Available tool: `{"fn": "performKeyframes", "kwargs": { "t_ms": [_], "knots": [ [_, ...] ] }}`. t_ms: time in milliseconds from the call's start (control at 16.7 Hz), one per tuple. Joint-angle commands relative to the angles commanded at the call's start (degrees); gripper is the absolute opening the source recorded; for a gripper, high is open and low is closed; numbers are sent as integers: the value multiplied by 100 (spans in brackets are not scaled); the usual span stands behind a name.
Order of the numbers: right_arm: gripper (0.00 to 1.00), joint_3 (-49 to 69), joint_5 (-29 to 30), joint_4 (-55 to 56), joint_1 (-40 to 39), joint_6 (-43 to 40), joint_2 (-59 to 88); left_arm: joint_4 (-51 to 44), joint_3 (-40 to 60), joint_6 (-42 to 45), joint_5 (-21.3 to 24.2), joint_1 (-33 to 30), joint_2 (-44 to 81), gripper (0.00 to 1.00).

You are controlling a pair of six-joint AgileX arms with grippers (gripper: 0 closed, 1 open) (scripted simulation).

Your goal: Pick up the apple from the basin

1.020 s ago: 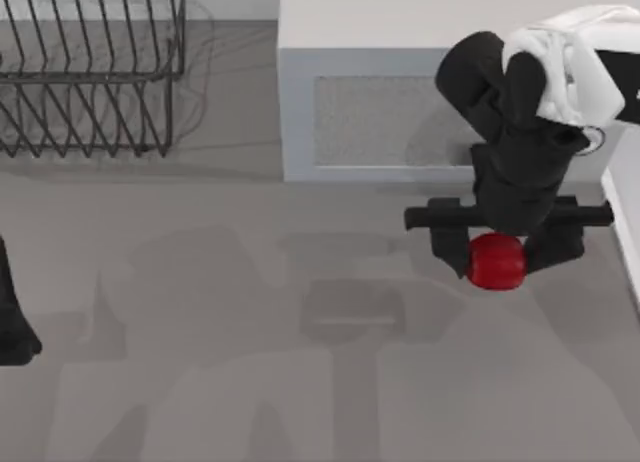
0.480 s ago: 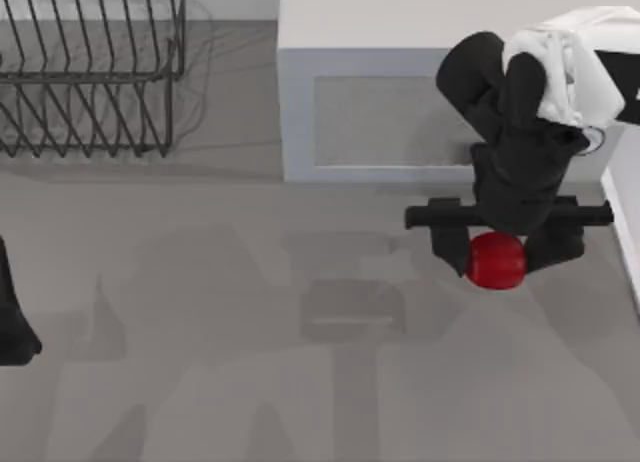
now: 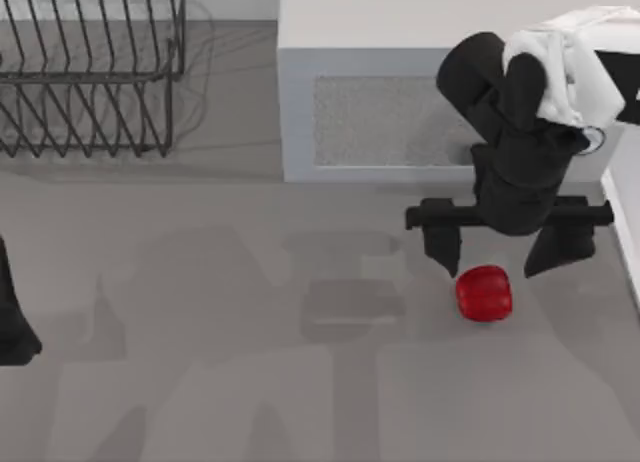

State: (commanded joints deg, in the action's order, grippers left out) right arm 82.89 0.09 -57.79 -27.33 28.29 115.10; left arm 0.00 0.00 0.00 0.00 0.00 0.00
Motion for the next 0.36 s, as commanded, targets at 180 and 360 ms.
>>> {"fn": "performKeyframes", "kwargs": {
  "t_ms": [180, 360],
  "knots": [
    [100, 0, 0, 0, 0, 0, 0, 0, 0, 0, 0, 0, 0, 100],
    [100, 0, 0, 0, 0, 0, 0, 0, 0, 0, 0, 0, 0, 100]
  ]
}}
